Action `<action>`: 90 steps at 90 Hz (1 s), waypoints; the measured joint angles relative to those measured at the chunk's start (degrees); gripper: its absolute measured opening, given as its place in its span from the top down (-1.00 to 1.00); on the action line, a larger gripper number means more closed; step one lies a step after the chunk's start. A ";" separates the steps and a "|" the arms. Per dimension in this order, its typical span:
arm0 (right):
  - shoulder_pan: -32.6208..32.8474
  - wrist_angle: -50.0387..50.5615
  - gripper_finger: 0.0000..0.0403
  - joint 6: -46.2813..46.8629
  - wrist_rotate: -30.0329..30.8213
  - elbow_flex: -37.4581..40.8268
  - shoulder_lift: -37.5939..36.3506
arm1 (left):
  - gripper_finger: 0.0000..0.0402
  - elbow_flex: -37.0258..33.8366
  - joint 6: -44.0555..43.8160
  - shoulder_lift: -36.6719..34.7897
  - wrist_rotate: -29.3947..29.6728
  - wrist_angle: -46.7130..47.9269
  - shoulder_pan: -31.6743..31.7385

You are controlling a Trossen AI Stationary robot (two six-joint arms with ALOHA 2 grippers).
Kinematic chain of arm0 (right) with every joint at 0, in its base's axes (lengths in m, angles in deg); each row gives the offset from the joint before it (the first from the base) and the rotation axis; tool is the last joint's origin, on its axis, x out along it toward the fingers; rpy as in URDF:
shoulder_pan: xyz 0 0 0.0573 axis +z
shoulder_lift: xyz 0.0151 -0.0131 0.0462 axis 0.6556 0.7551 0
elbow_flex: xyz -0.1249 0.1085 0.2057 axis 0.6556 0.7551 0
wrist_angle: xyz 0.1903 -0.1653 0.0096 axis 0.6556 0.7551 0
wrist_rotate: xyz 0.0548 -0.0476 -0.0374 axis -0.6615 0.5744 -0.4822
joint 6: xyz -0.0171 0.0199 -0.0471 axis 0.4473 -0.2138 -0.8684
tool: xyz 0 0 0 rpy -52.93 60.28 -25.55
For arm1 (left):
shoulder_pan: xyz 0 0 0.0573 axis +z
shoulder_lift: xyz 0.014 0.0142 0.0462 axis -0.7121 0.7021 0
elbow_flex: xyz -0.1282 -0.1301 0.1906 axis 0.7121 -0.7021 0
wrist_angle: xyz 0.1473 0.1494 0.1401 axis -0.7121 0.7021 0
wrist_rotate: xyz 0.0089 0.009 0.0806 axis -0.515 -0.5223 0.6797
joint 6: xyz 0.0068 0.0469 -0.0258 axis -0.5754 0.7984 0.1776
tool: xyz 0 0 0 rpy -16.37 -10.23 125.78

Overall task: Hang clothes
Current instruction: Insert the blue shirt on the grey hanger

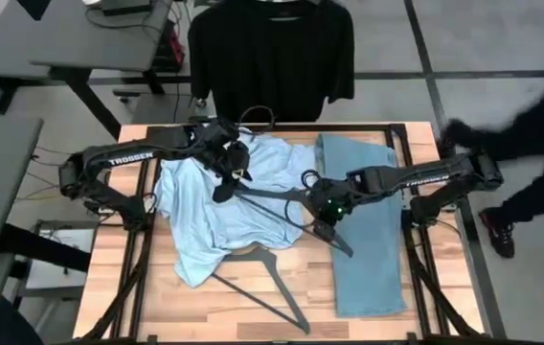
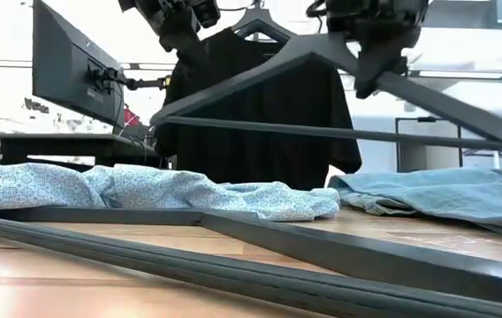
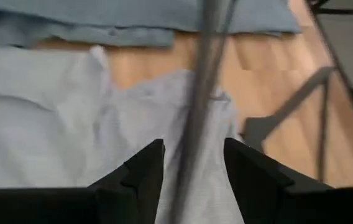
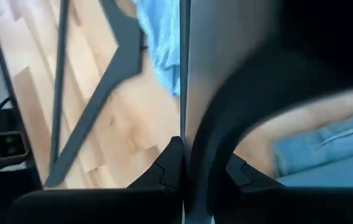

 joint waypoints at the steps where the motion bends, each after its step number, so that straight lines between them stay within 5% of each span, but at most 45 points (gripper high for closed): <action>1: -0.13 0.02 0.87 -0.35 0.00 0.00 0.00 | 0.25 -0.11 -0.10 0.08 -0.35 0.21 -0.12; 90: -1.08 5.24 0.87 -4.79 -0.07 -2.12 -0.04 | 0.25 1.86 1.64 0.58 5.04 0.92 -0.96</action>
